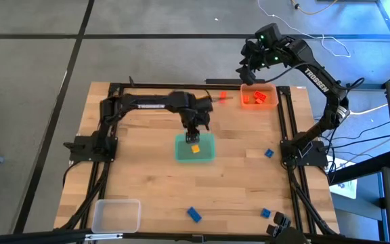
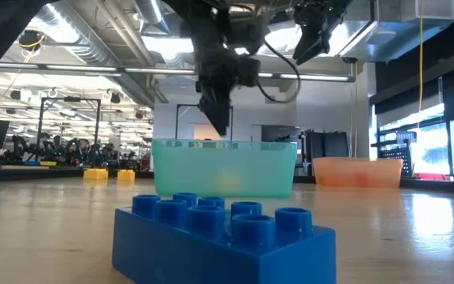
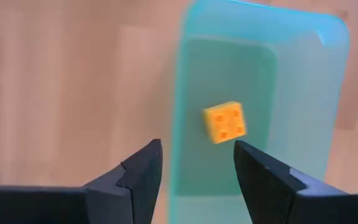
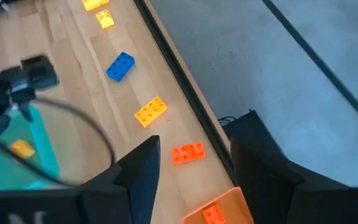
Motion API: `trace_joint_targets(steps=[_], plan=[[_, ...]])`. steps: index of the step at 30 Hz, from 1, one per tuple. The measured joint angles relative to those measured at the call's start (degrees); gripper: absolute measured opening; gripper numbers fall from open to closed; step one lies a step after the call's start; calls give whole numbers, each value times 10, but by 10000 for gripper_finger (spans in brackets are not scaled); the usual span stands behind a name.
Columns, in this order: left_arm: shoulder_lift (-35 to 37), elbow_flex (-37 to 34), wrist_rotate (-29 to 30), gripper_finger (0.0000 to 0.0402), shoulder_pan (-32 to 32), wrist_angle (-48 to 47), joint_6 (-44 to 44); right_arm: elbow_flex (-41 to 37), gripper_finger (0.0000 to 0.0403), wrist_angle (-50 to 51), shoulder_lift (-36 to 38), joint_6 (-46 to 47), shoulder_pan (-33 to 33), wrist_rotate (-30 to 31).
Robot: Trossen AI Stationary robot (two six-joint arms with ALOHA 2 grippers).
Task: Sort & place blocks by color
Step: Put the orange game piece into the orange bin
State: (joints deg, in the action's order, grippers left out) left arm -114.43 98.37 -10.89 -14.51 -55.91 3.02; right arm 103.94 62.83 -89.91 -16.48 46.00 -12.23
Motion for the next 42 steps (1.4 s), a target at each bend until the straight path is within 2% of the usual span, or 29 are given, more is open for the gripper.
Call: trace_joint_targets(steps=[6,11,15,19,32,42], plan=[[68,0,93,188,-40,-9,-28,0,197,5,0,78,-3,0],[115,1,126,190,-73,-6,-58,-1,197,14,-6,204,-3,4],[141,0,143,189,-97,-6,-72,-19,197,9,-30,292,-9,54],[155,0,171,190,-113,-10,-88,-48,197,0,-65,306,-13,90],[160,0,183,189,-148,-14,-84,-52,197,-30,-203,394,-24,91],[160,0,183,189,-185,-15,3,-52,197,-92,-271,583,-44,77]])
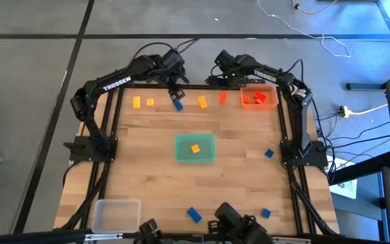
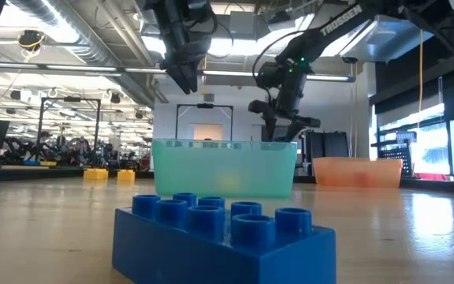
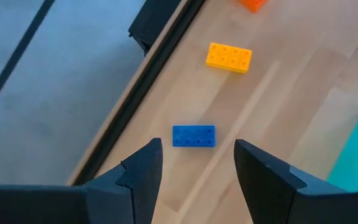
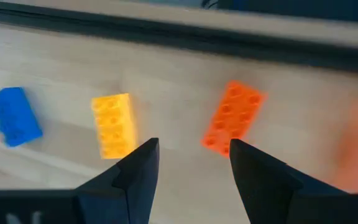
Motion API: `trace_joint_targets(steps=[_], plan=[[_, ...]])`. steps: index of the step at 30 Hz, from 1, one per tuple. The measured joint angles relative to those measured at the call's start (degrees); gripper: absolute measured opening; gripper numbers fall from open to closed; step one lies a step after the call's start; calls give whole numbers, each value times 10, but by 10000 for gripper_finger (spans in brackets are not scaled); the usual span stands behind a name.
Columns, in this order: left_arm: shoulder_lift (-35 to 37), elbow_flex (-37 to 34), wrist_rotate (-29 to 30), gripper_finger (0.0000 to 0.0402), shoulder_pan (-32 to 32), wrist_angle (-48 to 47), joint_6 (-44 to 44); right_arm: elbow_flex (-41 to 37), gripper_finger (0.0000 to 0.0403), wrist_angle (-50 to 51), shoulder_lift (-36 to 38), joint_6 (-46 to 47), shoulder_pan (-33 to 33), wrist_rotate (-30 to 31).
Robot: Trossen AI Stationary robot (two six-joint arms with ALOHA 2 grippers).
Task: Sort & place blocks by color
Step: Put the orange game piece into the orange bin
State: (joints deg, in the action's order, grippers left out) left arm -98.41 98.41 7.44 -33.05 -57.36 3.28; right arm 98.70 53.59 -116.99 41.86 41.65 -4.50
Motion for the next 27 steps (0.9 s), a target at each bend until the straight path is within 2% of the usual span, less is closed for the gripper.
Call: trace_joint_targets(steps=[15,27], plan=[[0,0,-1,189,-35,0,42,0,197,-9,-80,18,-8,-3],[-1,0,-11,188,-34,0,79,0,197,10,-81,57,-3,25]])
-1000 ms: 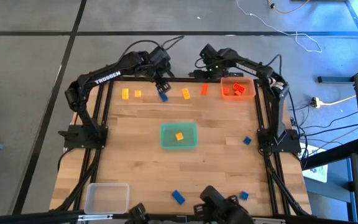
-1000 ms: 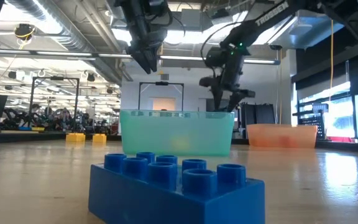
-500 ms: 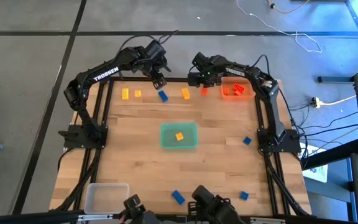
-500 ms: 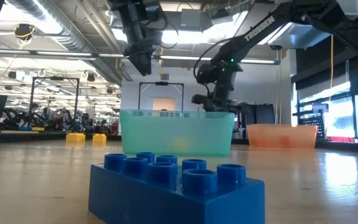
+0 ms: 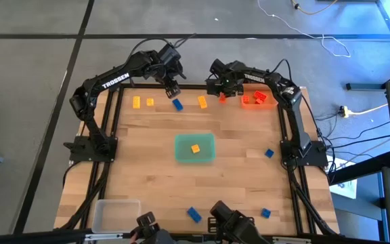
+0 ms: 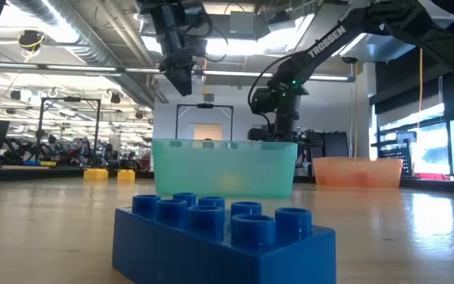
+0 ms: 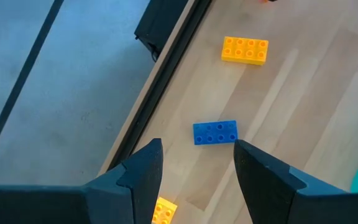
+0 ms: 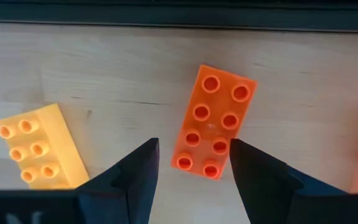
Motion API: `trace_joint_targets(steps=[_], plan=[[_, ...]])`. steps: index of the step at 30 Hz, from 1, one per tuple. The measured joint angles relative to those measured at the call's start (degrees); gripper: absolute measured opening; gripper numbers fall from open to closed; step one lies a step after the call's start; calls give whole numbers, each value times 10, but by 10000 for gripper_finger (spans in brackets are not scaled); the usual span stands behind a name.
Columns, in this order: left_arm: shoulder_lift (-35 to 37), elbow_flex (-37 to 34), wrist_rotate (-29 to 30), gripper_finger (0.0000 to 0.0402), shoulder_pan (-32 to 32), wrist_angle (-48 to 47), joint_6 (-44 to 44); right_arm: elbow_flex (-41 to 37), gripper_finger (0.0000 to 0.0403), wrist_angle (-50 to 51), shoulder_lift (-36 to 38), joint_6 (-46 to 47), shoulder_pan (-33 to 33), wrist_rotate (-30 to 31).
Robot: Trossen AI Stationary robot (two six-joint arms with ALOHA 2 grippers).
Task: Sort & place blocks by color
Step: Put the orange game piece into the orange bin
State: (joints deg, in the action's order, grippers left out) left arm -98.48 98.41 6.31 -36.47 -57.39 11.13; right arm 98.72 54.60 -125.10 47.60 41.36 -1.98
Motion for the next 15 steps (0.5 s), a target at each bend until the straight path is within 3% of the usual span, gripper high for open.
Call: trace_joint_targets(steps=[15], plan=[[0,0,0,188,0,0,13,-11,197,-13,0,30,0,43]])
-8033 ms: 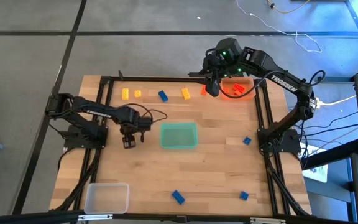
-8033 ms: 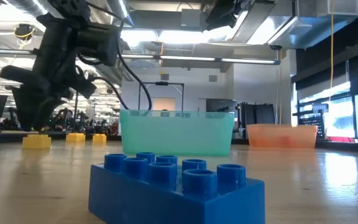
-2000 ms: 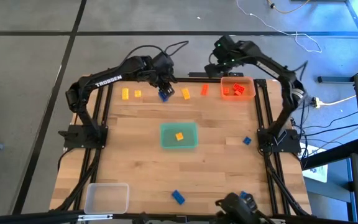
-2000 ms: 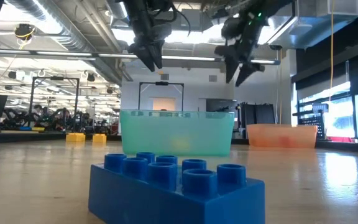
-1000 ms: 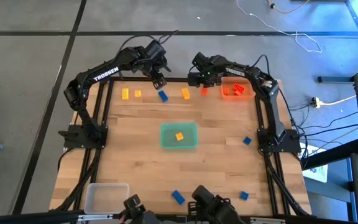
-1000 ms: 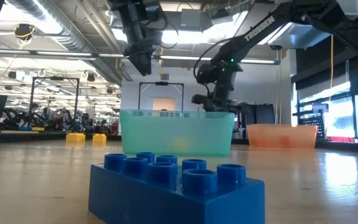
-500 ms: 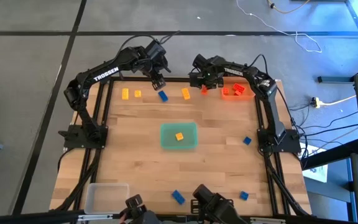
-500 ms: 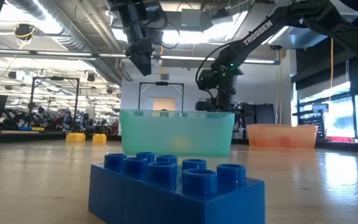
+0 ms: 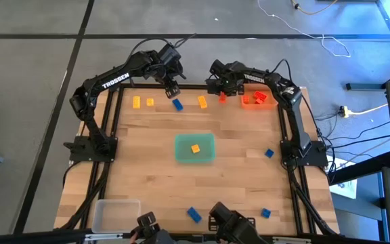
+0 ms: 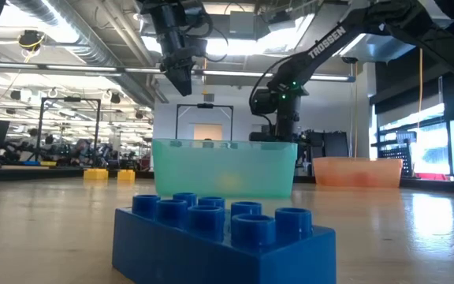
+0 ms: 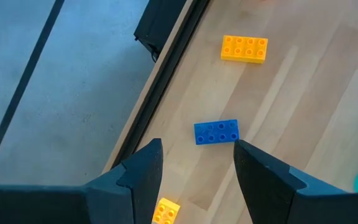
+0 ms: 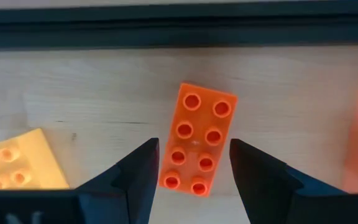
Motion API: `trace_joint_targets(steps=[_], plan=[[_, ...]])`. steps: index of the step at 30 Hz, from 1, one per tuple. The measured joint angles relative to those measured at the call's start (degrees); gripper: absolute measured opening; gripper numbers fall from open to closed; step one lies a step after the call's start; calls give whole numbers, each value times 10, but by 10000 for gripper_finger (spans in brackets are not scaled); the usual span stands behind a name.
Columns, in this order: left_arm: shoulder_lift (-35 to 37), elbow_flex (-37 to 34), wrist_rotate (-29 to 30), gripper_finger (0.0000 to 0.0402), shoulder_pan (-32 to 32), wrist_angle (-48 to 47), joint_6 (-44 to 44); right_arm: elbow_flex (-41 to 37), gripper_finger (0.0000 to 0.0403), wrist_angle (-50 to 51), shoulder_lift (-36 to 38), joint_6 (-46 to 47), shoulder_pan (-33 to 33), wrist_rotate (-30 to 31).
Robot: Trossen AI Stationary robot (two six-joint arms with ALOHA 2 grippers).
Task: Sort & place blocks by color
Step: Put the orange game piece into the orange bin
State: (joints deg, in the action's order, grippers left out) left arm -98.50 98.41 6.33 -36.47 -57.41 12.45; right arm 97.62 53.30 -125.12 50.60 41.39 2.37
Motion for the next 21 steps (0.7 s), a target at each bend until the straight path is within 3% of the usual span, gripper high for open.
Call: trace_joint_targets(steps=[10,16,21], plan=[[0,0,0,188,0,0,3,-62,197,-73,1,14,0,-5],[0,0,0,188,0,0,16,-75,195,-75,3,-60,-1,-3],[0,0,0,188,0,-2,18,-75,153,-74,3,-74,0,-5]])
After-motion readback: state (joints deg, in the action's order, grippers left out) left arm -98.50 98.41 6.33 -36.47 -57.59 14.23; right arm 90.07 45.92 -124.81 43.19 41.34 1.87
